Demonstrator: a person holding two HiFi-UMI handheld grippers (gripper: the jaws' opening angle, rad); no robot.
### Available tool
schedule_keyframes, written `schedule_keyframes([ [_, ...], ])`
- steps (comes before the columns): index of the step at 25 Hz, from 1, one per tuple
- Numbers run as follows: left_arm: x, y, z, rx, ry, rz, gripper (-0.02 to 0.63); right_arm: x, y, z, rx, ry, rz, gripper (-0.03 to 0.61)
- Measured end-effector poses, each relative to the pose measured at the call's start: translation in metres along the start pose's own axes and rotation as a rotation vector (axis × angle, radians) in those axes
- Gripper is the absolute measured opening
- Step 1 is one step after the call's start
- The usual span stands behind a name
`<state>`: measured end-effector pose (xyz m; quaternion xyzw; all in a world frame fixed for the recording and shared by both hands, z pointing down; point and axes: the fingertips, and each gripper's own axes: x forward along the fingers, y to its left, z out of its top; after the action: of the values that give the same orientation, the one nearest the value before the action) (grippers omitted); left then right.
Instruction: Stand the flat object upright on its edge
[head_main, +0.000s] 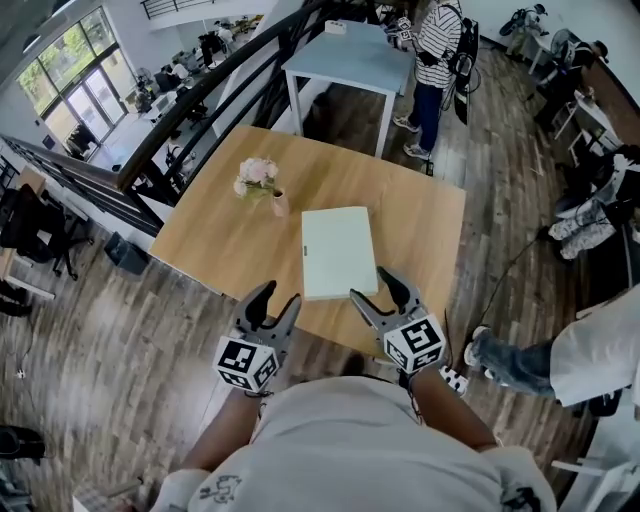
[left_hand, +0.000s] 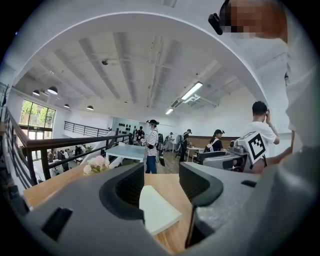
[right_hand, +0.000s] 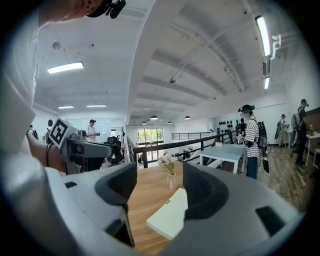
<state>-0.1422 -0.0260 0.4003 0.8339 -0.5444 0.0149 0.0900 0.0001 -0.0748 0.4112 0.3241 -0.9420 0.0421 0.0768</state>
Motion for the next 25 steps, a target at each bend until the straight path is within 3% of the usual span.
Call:
schedule_keyframes([
  [6,0.049,-0.02,-0.001,-0.029,-0.004,-0.016,0.209,-0.003,-0.047,-0.007,0.011,0.019,0.019,0.296],
  [14,0.077,-0.025,-0.006,-0.038,0.038,-0.001,0.209,0.0,-0.076,-0.014,0.035,0.053,0.038,0.295],
  [25,0.116,0.011,-0.033,-0.075,0.125,-0.015,0.209,0.039,-0.098,-0.04,0.085,0.138,0.029,0.293],
])
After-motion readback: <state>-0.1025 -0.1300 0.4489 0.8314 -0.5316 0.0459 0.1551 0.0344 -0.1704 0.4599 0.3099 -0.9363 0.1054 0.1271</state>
